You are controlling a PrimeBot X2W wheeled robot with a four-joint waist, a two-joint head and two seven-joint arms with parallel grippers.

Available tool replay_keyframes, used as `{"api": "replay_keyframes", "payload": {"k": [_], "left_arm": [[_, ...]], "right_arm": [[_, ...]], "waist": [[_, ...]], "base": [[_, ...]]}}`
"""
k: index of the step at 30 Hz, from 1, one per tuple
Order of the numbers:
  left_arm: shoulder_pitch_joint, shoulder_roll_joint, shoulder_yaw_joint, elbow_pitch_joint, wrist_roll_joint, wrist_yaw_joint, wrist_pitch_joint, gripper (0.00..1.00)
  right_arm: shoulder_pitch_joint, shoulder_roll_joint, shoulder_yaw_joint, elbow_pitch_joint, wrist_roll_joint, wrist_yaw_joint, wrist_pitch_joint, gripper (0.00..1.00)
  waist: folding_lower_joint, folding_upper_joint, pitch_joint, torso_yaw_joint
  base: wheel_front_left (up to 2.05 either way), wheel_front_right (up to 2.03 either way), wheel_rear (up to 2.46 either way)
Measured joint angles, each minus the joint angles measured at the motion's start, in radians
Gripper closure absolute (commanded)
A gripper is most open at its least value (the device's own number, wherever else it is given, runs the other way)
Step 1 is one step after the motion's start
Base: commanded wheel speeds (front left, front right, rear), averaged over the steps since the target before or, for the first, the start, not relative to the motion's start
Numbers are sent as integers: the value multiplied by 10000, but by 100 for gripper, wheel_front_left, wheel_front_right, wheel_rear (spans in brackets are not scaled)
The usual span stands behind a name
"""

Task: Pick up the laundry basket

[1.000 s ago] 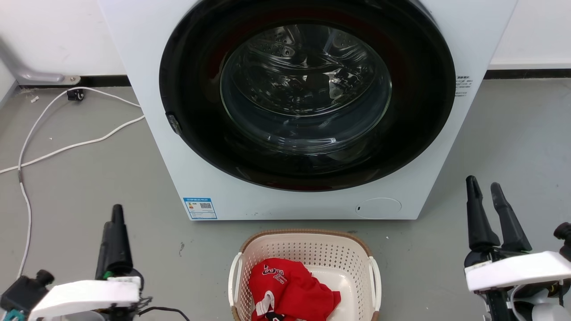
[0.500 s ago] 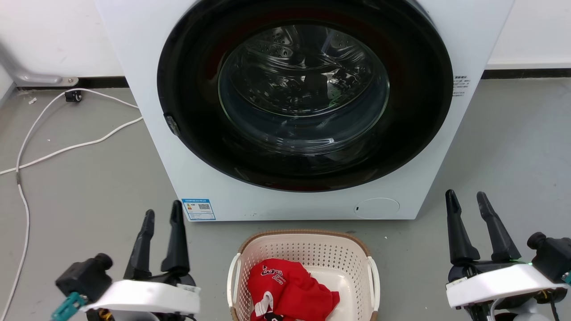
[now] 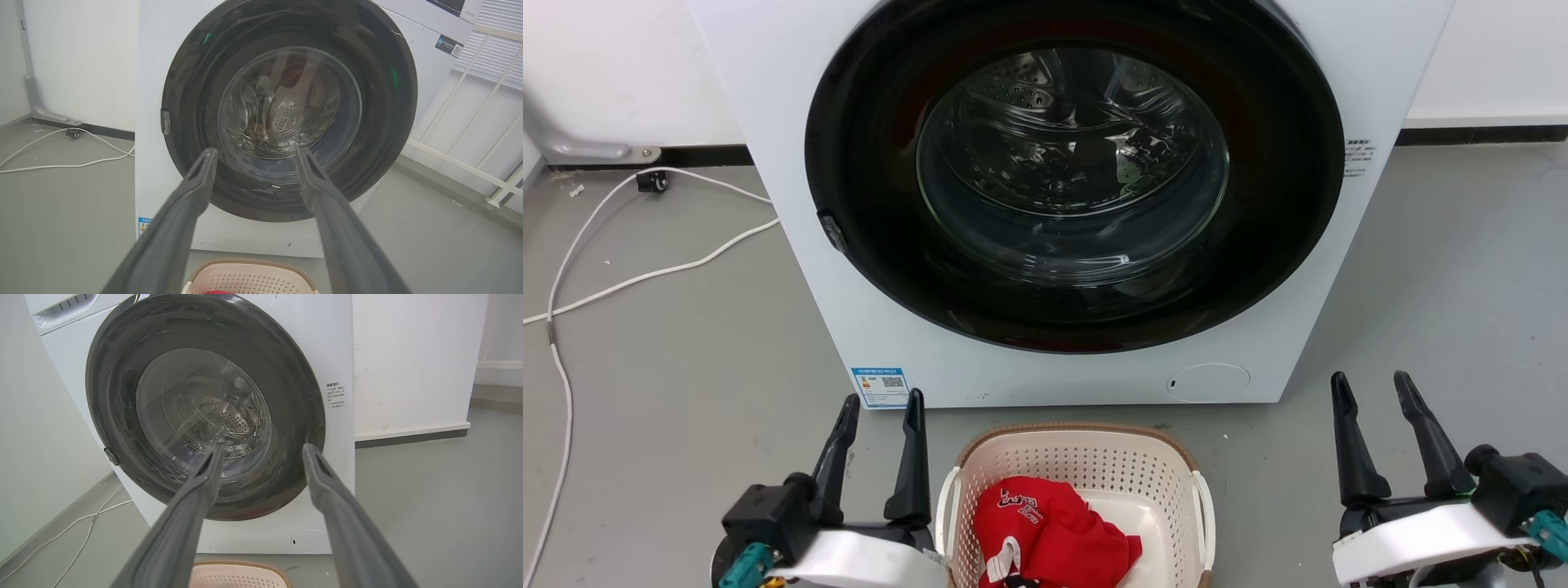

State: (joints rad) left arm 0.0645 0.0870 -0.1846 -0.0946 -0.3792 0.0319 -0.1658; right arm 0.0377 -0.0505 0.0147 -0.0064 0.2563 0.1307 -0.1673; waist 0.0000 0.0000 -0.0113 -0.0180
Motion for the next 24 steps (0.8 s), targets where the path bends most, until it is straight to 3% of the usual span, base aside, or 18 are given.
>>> {"api": "replay_keyframes", "payload": {"k": [9,24], "left_arm": [[134,259,-545,460,568,301,-205,0],[367,111,-581,1020,1593,247,-506,0]], "right_arm": [[96,0,40,499,-832,2,-188,0],[140,0,205,903,-1835,2,-522,0]], "waist": [[0,0,-53,-43],[0,0,-100,-124]], "base": [[0,0,0],[0,0,0]]}}
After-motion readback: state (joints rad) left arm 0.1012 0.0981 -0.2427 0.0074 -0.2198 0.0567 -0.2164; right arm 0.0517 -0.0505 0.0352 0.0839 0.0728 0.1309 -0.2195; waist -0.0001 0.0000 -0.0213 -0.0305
